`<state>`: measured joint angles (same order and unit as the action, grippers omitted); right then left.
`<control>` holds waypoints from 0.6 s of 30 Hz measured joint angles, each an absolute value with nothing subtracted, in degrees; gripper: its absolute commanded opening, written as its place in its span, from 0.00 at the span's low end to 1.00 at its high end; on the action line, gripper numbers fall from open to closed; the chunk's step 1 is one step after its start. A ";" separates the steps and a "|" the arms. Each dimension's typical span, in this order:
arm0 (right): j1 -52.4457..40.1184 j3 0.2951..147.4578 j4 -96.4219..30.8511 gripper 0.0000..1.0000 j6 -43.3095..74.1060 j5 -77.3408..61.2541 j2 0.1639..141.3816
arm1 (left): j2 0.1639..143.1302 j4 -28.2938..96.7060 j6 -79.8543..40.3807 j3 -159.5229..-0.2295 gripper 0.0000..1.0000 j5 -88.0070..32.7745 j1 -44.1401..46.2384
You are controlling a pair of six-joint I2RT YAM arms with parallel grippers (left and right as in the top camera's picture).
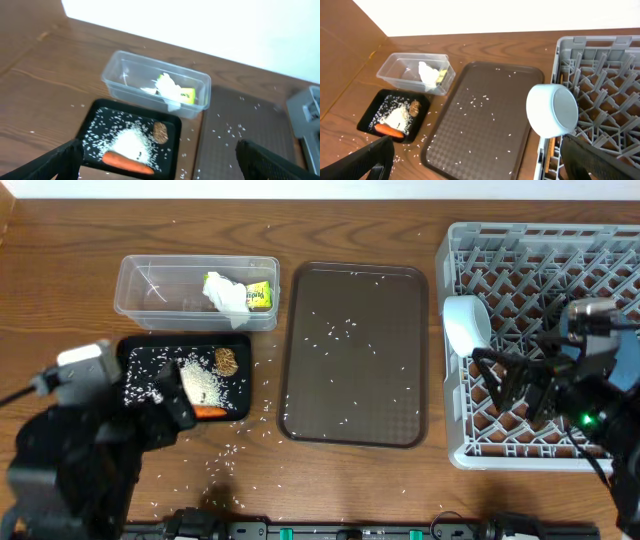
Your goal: Sort waste into correct bins and load items into the dishwasher rack
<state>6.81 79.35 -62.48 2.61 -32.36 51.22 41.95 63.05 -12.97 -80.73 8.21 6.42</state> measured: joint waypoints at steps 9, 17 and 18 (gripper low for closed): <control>6.79 79.35 -63.86 0.99 2.76 -32.62 51.27 | 41.01 63.22 -12.38 -80.73 0.98 9.91 6.42; 6.48 79.40 -69.84 0.99 9.28 -31.40 51.27 | 41.04 63.22 -12.14 -80.73 0.98 10.35 6.42; 6.44 79.40 -71.20 0.99 9.58 -30.92 51.27 | 41.04 63.24 -12.14 -80.73 0.98 10.50 6.42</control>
<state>6.44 79.40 -71.20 9.58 -30.92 51.27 41.04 63.24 -12.14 -80.73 10.50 6.42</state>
